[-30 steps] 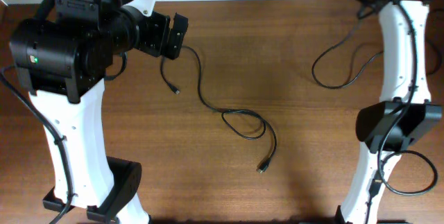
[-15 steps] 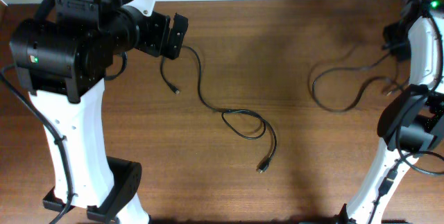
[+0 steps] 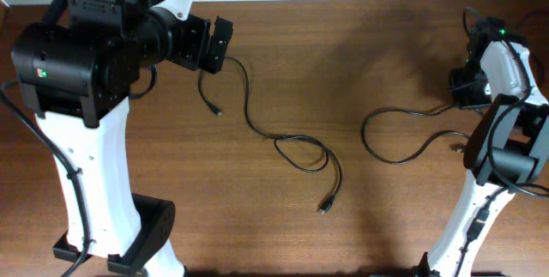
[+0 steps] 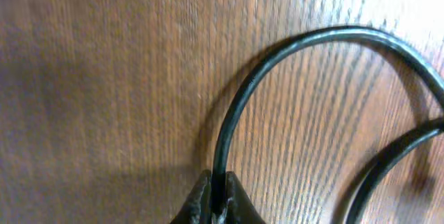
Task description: Untangle cables
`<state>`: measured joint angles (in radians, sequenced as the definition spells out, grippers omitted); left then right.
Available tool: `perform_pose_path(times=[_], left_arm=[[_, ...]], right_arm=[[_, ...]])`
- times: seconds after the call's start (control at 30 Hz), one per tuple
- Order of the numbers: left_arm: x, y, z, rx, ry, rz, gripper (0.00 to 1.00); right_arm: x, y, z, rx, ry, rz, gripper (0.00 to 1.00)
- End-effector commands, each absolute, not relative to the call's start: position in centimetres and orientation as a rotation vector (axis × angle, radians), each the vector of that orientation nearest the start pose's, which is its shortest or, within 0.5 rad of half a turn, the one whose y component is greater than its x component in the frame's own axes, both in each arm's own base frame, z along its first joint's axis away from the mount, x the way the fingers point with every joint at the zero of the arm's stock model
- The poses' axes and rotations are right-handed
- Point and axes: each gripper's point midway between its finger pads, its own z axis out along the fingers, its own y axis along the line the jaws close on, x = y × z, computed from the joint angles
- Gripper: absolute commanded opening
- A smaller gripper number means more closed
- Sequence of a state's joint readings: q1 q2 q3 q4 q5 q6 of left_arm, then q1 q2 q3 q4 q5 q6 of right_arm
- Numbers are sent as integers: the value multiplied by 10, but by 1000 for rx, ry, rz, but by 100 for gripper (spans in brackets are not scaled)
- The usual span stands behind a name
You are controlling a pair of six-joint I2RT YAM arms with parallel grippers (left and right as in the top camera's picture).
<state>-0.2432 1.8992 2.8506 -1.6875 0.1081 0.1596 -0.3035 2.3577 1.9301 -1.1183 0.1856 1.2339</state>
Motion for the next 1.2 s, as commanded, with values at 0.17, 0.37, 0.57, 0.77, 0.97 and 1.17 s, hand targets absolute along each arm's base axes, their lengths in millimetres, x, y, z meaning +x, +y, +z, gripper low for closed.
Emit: perform_pose_path(times=[0.17,0.37,0.57,0.77,0.97,1.17], left_arm=[[363,-110,427,506,2277,-185,99],[367,-110,411,525,2331,-175,99],[368,-110,413,535,2319,-171,99],[369,-109,413,562,2312,-150,99],[369,-109,413,603,2300,-132,99],[371,-109,415,605,2288,-129,99]], right_arm=[[471,-138,22,1707,2477,68,95],[474,-109,91,1127,2708,37,87],[407,-73,119,768,3030,-271,80],[375,-52,99,403,3240,-424,78],[430,-39,126,173,3013,-355,70],[540,-21,305,55,2324,-261,87]])
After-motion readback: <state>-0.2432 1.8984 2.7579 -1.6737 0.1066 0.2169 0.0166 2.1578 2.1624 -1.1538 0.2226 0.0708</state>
